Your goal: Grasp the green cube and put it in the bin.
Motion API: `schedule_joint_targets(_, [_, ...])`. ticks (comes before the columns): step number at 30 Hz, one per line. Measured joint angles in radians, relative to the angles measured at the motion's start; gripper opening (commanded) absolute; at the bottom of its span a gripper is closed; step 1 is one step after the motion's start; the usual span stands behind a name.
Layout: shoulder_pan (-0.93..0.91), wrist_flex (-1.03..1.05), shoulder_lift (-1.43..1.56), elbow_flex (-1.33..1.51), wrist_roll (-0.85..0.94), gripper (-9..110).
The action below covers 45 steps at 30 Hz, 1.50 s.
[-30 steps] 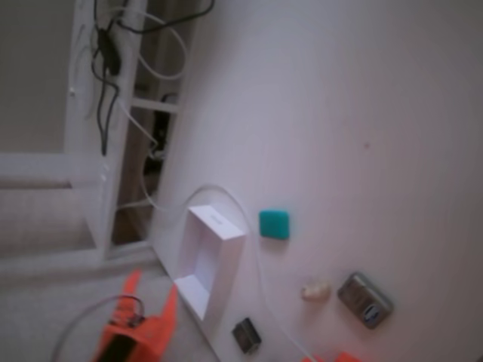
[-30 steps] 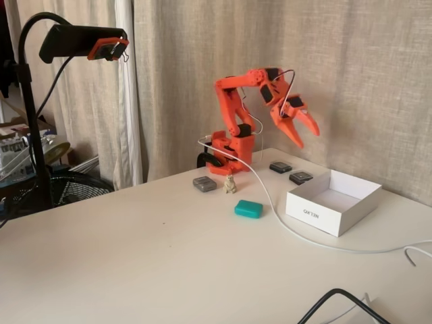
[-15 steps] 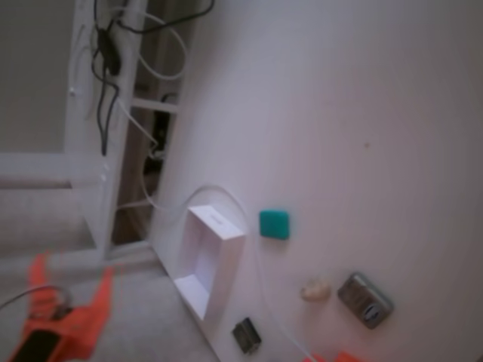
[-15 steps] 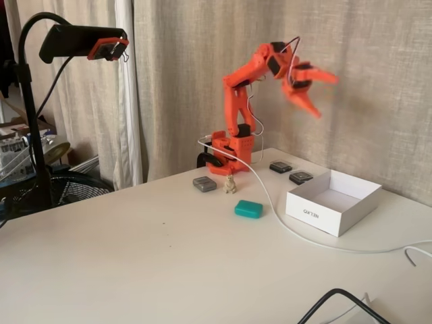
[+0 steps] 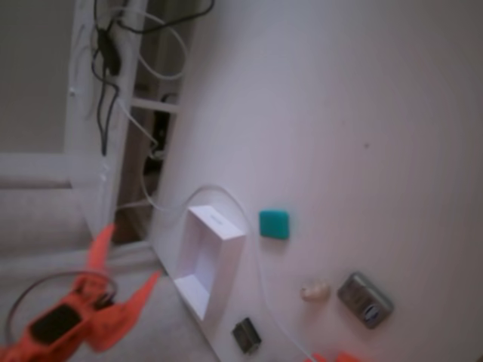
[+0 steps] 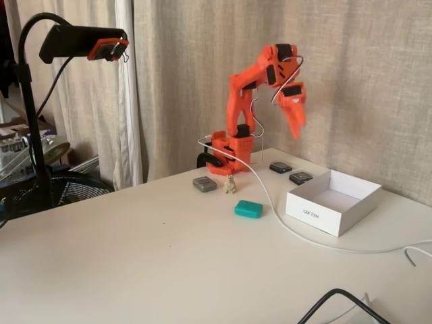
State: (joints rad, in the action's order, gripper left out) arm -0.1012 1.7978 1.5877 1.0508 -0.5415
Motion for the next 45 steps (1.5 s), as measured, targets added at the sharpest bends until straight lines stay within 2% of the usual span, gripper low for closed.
schedule_joint_targets(10, [-0.25, 0.003, -0.163, 0.252, -0.014, 47])
schedule_joint_targets(17, [-0.336, -0.066, -0.25, 0.417, 0.009, 47])
schedule_joint_targets(31, [-0.383, -0.17, -0.385, 0.397, 0.06, 47])
schedule_joint_targets(45, [-0.299, -0.23, -0.454, 0.368, 0.124, 45])
